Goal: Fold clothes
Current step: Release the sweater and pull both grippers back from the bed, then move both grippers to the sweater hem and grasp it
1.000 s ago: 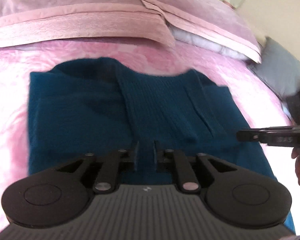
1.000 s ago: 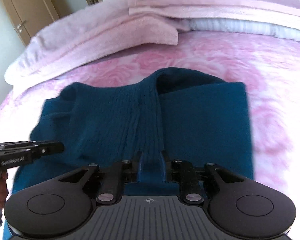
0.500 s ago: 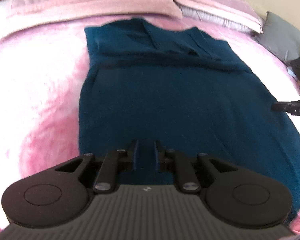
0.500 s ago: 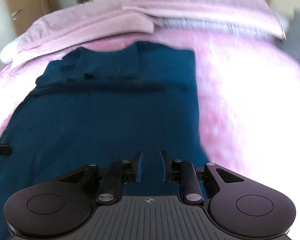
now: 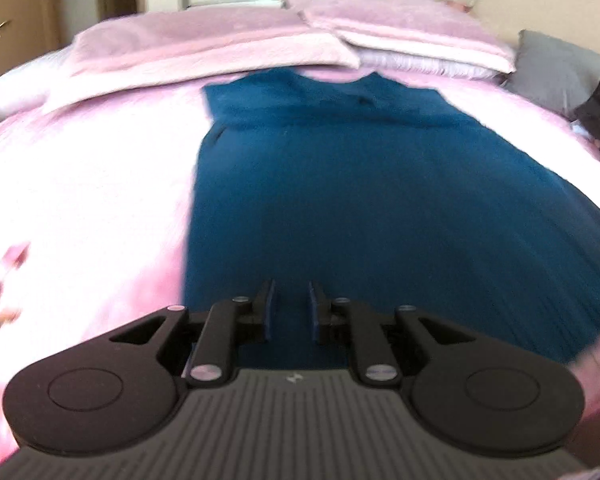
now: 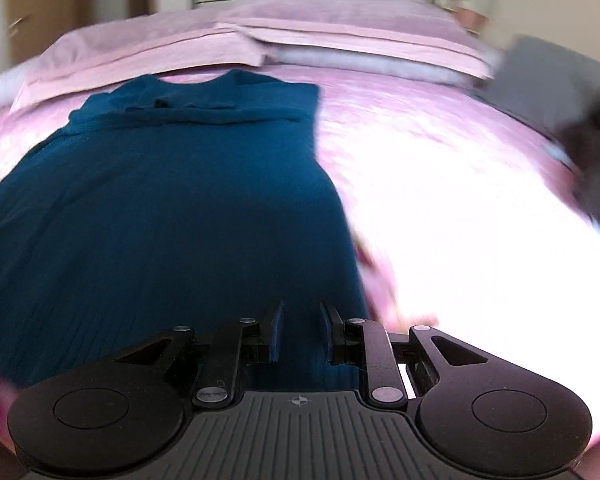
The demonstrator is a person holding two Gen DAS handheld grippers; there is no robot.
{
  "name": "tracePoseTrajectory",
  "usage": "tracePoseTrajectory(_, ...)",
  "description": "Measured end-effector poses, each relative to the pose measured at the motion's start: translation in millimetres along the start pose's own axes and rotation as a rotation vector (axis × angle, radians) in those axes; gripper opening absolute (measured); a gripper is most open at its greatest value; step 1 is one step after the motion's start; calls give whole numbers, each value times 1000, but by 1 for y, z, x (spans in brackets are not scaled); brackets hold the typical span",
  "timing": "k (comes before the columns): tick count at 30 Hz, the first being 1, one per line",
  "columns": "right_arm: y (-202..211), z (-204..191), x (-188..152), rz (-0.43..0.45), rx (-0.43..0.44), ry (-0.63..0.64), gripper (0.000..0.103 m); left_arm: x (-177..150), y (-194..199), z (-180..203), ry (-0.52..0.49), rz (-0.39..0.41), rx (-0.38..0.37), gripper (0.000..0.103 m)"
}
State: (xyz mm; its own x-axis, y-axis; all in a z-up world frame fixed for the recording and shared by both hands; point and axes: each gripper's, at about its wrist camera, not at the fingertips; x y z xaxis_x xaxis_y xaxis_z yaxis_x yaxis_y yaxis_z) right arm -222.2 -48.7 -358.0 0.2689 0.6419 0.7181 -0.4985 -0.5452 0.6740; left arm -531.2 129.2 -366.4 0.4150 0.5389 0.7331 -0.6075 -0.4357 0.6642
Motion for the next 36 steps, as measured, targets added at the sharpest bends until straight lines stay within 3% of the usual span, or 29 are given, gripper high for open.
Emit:
tracePoseTrajectory(4,48,-13,-26,-82,-44,7,21,-16,44,18,80,-63,21,16)
tracePoseTrajectory(7,79,-27,-34,-90,33,-25,21,-23,74,42,74,-46,41,17)
tracePoseTrajectory(10,110,-42,-33,-68,83,-38,22,-29,105,66,46,-15,53,30)
tracePoseTrajectory(12,129,-50,-33,-50,114,-34,34,-32,122,82,11,11,71,31)
tracePoseTrajectory(13,138,-52,-35,-35,114,-33,58,-33,129,89,-6,22,81,32)
tracePoseTrajectory(14,145,-55,-37,-18,112,-35,75,-34,136,95,-16,31,86,32)
tracePoseTrajectory(25,193,-63,-48,61,117,-36,75,-43,174,126,-52,85,106,41)
tracePoseTrajectory(36,193,-66,-57,45,109,-22,75,-46,168,128,-47,62,106,42)
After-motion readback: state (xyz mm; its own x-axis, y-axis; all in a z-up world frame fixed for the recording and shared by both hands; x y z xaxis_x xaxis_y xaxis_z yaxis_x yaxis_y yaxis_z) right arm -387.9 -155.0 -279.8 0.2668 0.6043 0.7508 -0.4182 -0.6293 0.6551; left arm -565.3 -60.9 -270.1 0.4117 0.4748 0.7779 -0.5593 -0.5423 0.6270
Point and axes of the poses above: each gripper's, at about its wrist camera, not at the fingertips, and y roughly against the way its jaws point, z to its right, x to its top, and after that the axes turned 12 degrees about -x, right-handed
